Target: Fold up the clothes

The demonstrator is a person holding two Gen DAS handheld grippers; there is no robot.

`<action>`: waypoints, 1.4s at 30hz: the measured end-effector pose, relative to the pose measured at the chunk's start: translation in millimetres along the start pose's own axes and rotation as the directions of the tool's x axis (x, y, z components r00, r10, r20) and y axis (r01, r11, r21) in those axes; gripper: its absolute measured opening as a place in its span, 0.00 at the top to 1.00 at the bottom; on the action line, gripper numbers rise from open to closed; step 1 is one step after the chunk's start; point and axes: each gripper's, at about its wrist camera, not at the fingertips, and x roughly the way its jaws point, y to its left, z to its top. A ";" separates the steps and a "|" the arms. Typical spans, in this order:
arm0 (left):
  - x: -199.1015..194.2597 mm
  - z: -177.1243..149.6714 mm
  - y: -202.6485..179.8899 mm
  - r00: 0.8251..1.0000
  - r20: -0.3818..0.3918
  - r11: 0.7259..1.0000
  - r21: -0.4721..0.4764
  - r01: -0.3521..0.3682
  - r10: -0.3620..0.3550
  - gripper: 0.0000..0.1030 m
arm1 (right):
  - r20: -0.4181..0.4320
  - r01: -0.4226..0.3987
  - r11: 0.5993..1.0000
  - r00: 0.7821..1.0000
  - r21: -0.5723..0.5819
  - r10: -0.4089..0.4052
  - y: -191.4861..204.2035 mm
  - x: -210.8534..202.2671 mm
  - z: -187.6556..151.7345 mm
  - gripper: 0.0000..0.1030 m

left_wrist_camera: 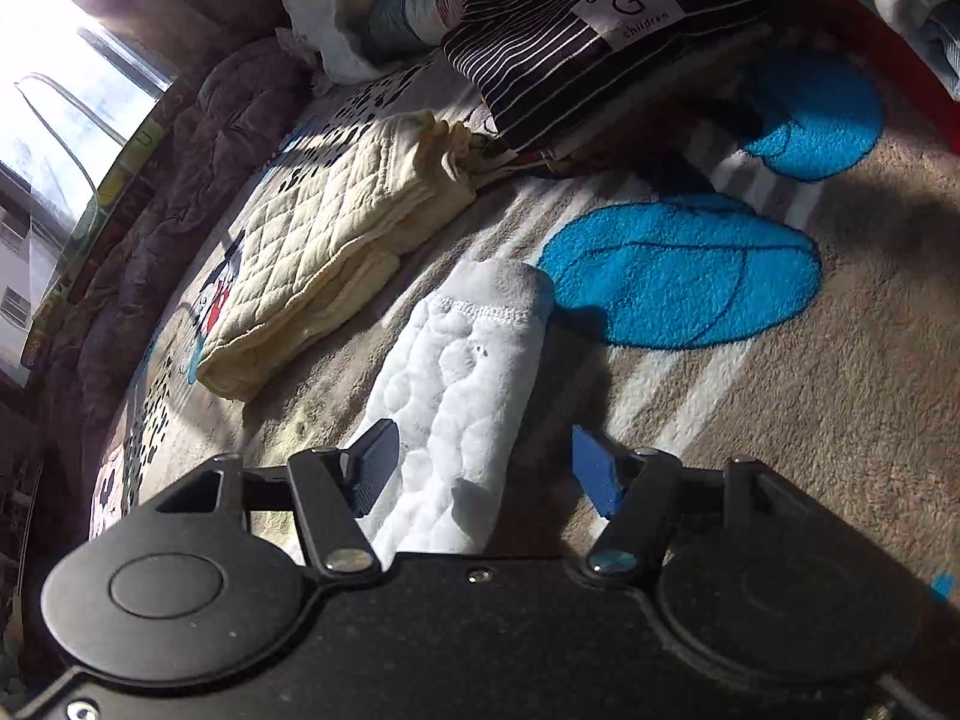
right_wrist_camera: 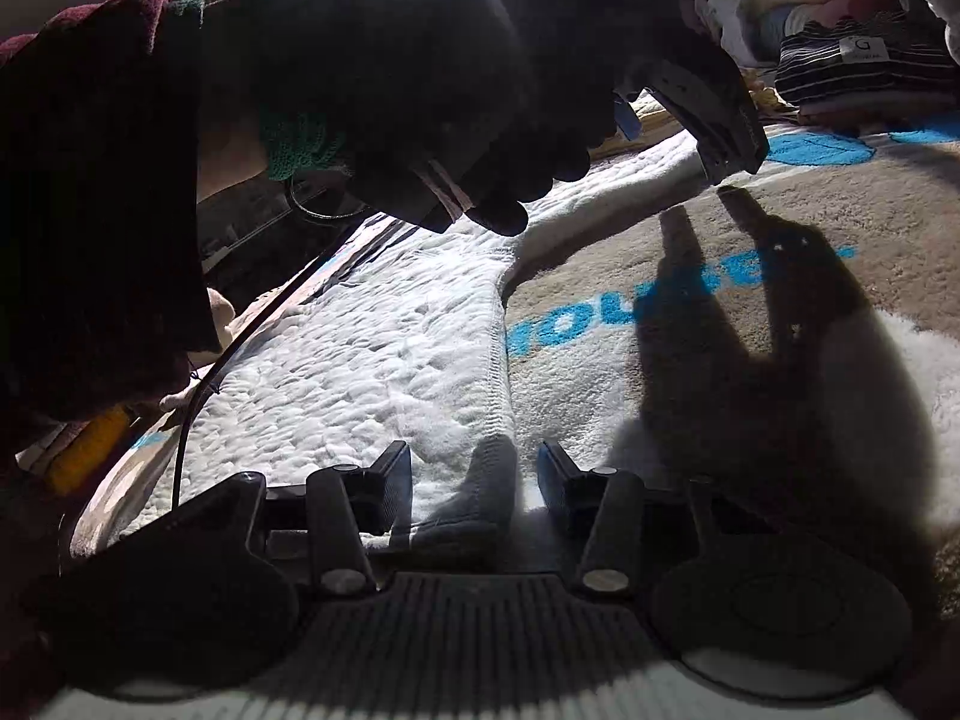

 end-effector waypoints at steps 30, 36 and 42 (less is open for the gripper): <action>-117.7 -245.5 260.6 0.945 0.325 0.491 -0.828 0.271 0.026 0.94 | 0.108 0.152 0.923 0.987 -0.354 -0.121 70.5 -7.6 -5.8 0.84; -117.3 -300.9 266.5 0.955 0.292 0.416 -0.876 0.246 0.049 0.94 | 0.100 0.165 0.778 0.986 -0.607 -0.131 115.5 8.9 -23.8 0.86; -96.5 -351.6 254.8 0.970 0.240 0.323 -0.923 0.212 0.050 0.94 | 0.069 0.145 0.697 0.988 -0.703 -0.136 133.0 19.0 -36.0 0.86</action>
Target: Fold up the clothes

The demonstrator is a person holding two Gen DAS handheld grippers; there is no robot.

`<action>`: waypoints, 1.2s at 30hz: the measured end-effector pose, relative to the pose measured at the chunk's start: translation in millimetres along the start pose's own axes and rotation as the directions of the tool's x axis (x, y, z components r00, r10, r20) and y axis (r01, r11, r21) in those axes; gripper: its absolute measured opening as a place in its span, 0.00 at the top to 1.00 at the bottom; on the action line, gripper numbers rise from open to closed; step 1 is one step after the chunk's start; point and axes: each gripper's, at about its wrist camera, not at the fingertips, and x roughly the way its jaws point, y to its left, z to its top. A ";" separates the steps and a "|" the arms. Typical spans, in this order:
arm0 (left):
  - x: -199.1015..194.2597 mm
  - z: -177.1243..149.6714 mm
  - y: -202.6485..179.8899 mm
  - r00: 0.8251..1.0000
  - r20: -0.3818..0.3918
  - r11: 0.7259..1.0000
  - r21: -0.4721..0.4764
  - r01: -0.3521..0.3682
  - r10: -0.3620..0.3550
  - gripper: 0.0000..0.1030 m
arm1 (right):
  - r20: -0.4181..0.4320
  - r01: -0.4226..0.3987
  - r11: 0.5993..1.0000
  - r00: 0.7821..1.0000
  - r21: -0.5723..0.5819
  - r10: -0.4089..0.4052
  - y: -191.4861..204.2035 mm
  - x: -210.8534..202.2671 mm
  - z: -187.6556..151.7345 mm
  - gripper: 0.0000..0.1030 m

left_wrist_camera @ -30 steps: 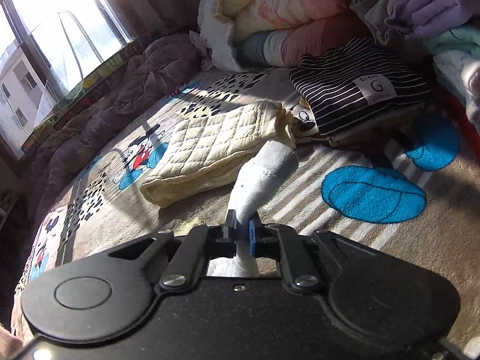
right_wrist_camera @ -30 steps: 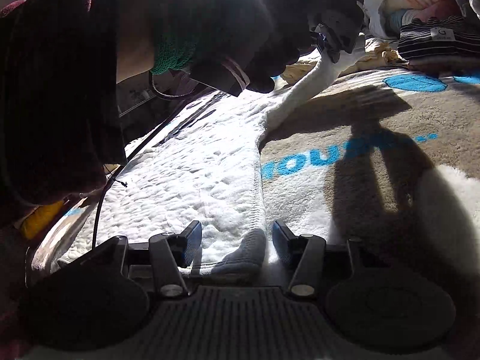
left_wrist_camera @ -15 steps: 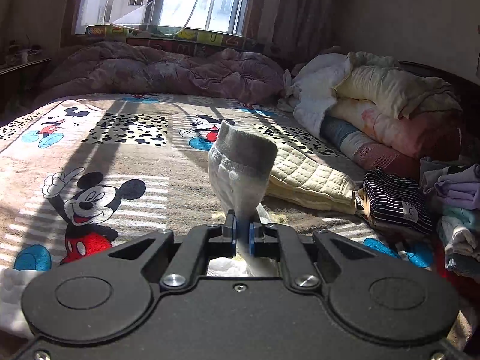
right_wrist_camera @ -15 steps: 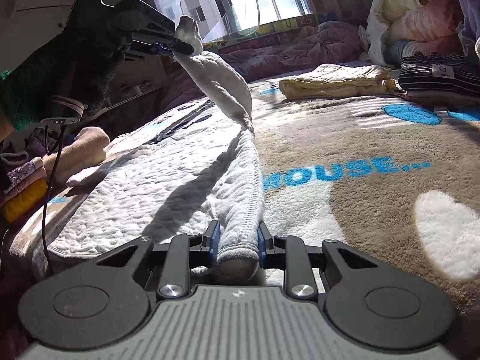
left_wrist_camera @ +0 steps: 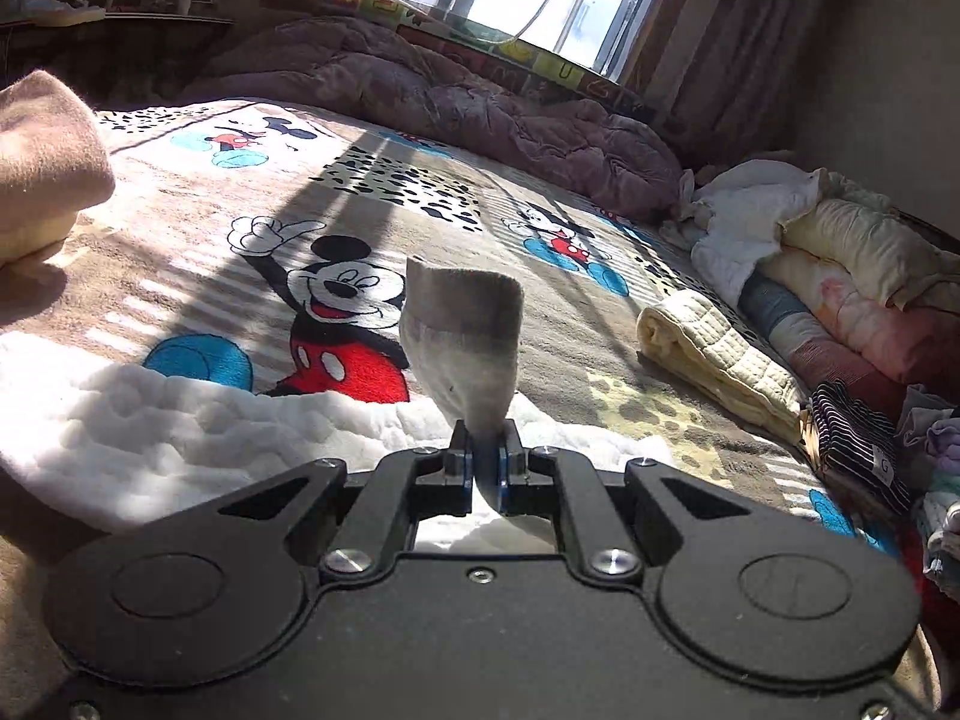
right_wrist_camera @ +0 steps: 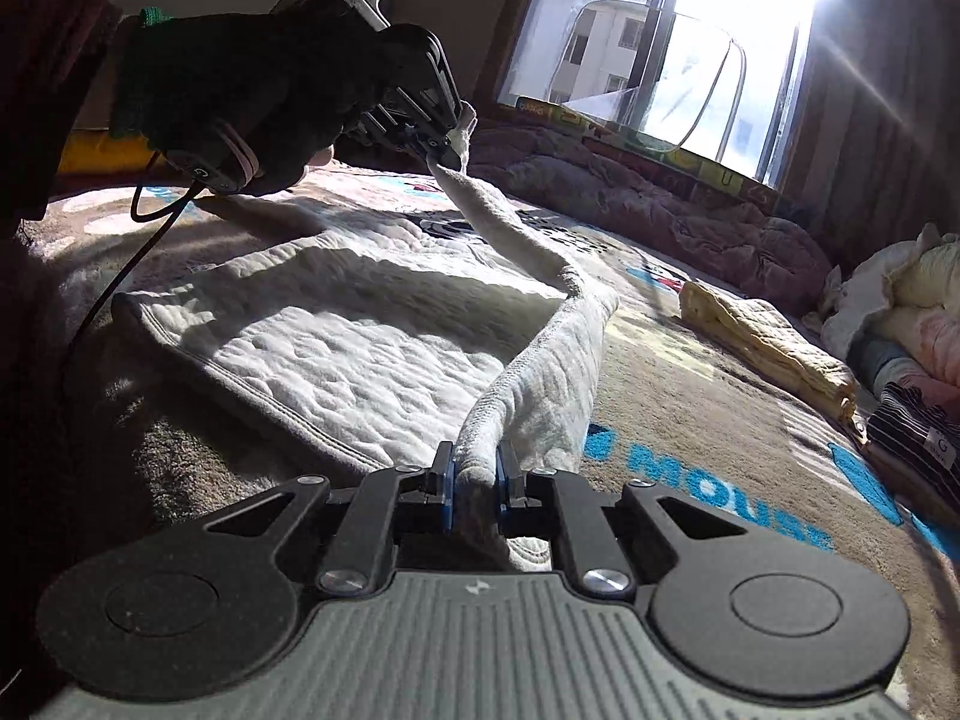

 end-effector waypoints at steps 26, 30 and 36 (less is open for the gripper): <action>-33.4 -70.2 -134.8 0.978 -0.095 0.853 0.479 0.207 -0.184 0.76 | 0.123 -0.046 0.989 0.992 0.143 0.029 -25.8 -27.9 6.6 0.60; 31.7 -101.8 -135.3 0.983 -0.183 0.791 0.604 0.093 0.024 0.81 | 0.044 -0.088 0.981 0.996 0.174 0.082 -21.9 14.0 3.5 0.60; 41.6 -102.0 -131.0 0.982 -0.185 0.772 0.629 0.091 0.035 0.81 | 0.032 -0.153 0.977 0.988 0.151 0.150 -7.7 25.3 3.7 0.42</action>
